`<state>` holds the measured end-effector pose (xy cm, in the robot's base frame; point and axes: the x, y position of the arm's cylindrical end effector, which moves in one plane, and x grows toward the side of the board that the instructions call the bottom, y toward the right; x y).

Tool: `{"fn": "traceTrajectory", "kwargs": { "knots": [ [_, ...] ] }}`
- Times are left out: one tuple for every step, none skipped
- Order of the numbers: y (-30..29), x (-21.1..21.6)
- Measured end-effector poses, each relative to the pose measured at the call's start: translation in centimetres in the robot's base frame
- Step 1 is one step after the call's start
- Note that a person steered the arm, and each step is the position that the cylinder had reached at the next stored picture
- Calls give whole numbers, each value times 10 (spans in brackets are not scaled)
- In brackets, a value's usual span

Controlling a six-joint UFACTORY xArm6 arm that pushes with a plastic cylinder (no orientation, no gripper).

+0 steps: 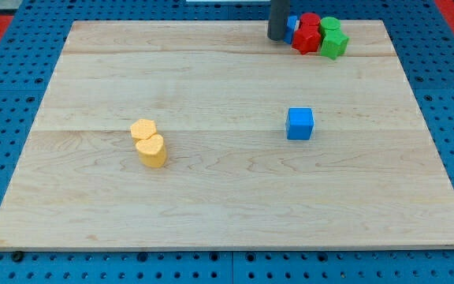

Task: Move your arm closer to the blue cube

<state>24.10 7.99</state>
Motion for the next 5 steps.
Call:
{"fn": "traceTrajectory", "kwargs": {
  "knots": [
    [-6, 45],
    [21, 79],
    [74, 109],
    [94, 174],
    [95, 223]
  ]
}}
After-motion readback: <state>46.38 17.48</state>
